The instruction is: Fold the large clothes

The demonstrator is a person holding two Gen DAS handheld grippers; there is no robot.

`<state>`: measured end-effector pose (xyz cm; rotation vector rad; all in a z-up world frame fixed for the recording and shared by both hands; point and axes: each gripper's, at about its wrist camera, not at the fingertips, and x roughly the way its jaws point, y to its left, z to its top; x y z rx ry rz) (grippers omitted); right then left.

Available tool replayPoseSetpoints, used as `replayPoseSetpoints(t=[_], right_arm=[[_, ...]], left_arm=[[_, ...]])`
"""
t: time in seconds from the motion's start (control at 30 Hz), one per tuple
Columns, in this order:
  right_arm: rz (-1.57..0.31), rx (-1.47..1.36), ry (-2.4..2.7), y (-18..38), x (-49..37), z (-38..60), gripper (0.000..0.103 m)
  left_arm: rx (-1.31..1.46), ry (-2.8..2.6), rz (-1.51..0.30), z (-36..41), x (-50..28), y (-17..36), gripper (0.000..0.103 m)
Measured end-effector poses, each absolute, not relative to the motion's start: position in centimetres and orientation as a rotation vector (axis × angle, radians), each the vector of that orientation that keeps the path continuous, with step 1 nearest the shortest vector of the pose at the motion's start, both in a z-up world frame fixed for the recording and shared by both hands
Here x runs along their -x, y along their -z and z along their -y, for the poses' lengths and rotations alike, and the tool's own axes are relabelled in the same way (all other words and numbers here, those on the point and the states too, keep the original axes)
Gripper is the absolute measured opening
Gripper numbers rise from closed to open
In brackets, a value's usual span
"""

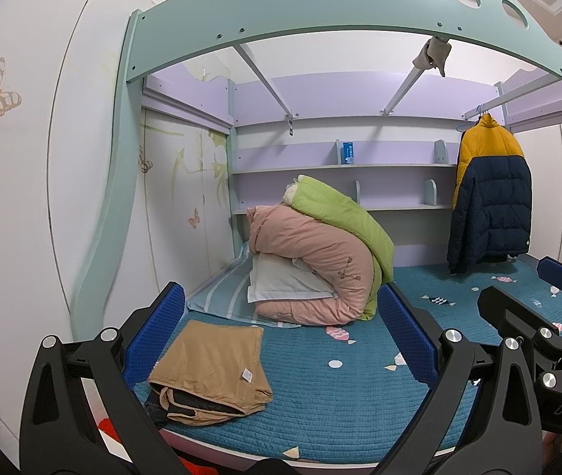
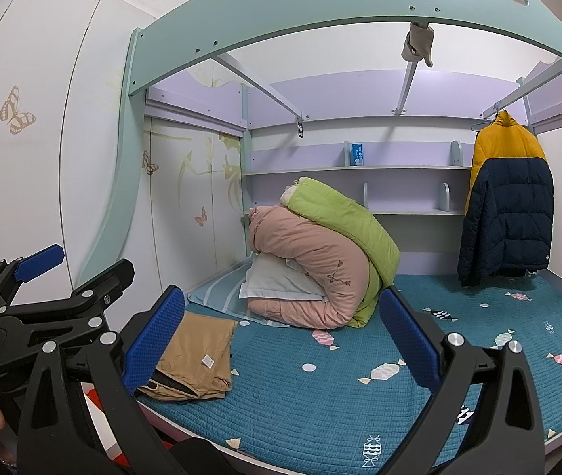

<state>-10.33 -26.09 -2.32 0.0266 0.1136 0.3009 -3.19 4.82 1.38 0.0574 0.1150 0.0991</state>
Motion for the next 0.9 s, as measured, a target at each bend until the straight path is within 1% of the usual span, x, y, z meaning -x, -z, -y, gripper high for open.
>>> replayPoseSetpoints(t=[0.53, 0.8, 0.9], right_arm=[[-0.123, -0.039, -0.297, 2.5, 10.1, 26.0, 0.095], [-0.107, -0.041, -0.267, 3.2, 8.3, 26.6, 0.095], [-0.06, -0.024, -0.232, 3.8, 6.7, 27.9, 0.095]], left_arm=[[-0.07, -0.101, -0.126, -6.1, 2.6, -0.6, 0.098], [-0.092, -0.086, -0.146, -6.0, 0.4, 0.0, 0.098], [-0.121, -0.077, -0.168, -5.5, -1.5, 0.6, 0.098]])
